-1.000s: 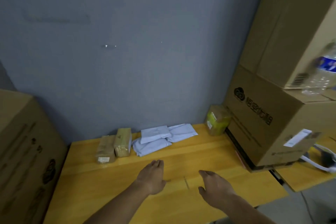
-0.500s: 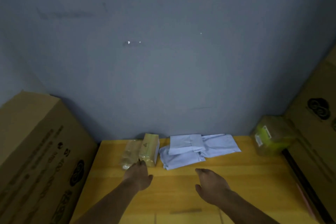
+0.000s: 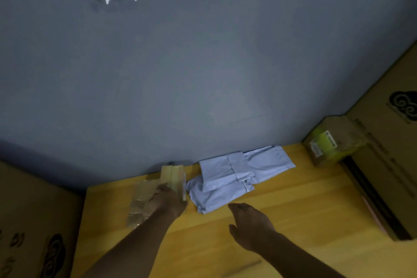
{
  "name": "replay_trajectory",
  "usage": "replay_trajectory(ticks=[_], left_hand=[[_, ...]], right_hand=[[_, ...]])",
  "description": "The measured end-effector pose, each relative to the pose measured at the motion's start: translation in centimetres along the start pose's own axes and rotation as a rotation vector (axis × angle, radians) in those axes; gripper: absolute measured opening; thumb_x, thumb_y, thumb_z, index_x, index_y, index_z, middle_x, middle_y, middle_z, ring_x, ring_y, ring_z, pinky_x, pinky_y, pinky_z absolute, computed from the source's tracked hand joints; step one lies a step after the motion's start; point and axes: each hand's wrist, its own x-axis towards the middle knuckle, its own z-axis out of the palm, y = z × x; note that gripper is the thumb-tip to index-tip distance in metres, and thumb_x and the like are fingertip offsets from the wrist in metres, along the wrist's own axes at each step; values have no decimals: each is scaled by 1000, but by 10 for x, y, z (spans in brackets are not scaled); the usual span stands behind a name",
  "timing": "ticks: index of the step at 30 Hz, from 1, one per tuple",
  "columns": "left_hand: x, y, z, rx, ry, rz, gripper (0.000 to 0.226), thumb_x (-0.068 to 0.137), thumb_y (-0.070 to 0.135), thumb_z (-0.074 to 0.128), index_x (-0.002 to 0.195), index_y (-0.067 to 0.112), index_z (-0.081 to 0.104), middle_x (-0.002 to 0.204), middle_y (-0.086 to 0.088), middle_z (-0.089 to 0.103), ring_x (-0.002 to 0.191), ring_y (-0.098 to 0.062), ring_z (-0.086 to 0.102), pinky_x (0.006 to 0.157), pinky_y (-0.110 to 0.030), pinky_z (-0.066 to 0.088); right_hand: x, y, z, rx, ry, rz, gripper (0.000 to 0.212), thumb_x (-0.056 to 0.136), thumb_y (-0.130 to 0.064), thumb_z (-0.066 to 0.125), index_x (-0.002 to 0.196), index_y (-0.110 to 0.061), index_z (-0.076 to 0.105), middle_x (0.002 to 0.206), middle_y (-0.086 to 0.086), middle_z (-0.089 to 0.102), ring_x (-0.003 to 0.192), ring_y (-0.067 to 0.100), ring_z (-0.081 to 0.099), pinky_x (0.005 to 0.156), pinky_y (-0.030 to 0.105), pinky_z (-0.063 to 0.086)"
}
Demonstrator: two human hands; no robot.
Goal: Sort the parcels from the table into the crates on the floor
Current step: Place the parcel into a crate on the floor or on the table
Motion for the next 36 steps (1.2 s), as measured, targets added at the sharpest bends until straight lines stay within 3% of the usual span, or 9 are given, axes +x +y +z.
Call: replay_trajectory(ticks=[8,11,14,17,20,23,26,30,36], left_hand=[[-39,10,-51,-27,46,115,98,77,51,72,149,1,28,141,-17,51,123,-33,58,93,-39,52],[-55,8,-75,-160,15,202,88,72,53,72,144,10,44,126,-7,64,109,-25,64,82,-32,53],[-82,8,-103,-431,-36,279,75,58,58,76,125,26,64,116,8,72,103,-15,68,90,-35,56],[-118,14,-129,-623,-87,385,69,64,54,81,127,34,62,116,19,71,109,-6,66,98,-32,52],[-167,28,-151,-787,-113,506,50,84,30,79,127,40,56,113,23,70,105,4,66,85,-13,50],[-211,44,-166,-916,-131,615,63,80,30,83,135,34,53,117,20,71,108,0,67,86,-14,52],[-248,58,-174,-1000,-153,704,92,61,53,87,142,28,50,130,8,68,119,-11,64,95,-25,53],[-292,78,-175,-1093,-173,804,82,66,46,83,140,28,51,127,8,70,118,-12,66,86,-22,56],[-339,108,-167,-1183,-198,874,104,55,53,92,143,19,50,132,-2,67,120,-23,65,92,-32,57]], right_hand=[[-10,11,-19,46,49,28,61,102,-40,48,157,-20,29,155,3,42,144,22,39,113,37,40],[-16,14,-32,81,97,10,61,102,-41,48,157,-20,30,156,3,43,143,22,41,111,35,40],[-23,15,-46,127,156,-31,62,104,-44,46,158,-19,29,160,1,38,146,22,36,114,34,36],[-38,15,-65,242,218,-61,64,104,-49,45,157,-18,31,160,1,39,146,21,36,115,32,34],[-58,19,-84,422,303,-89,56,101,-53,48,141,-15,50,142,3,58,124,15,53,101,29,42],[-81,28,-102,611,378,-135,43,100,-54,51,120,-17,60,123,-3,66,113,12,60,95,31,47],[-110,40,-120,806,363,-227,37,100,-51,54,129,-28,59,134,-10,64,108,1,62,94,25,51],[-149,63,-132,944,380,-277,60,96,-59,56,147,-26,49,139,-10,62,123,4,59,106,33,50],[-215,86,-140,1115,369,-369,33,104,-41,50,137,-41,51,122,-23,67,107,-4,67,80,15,55]])
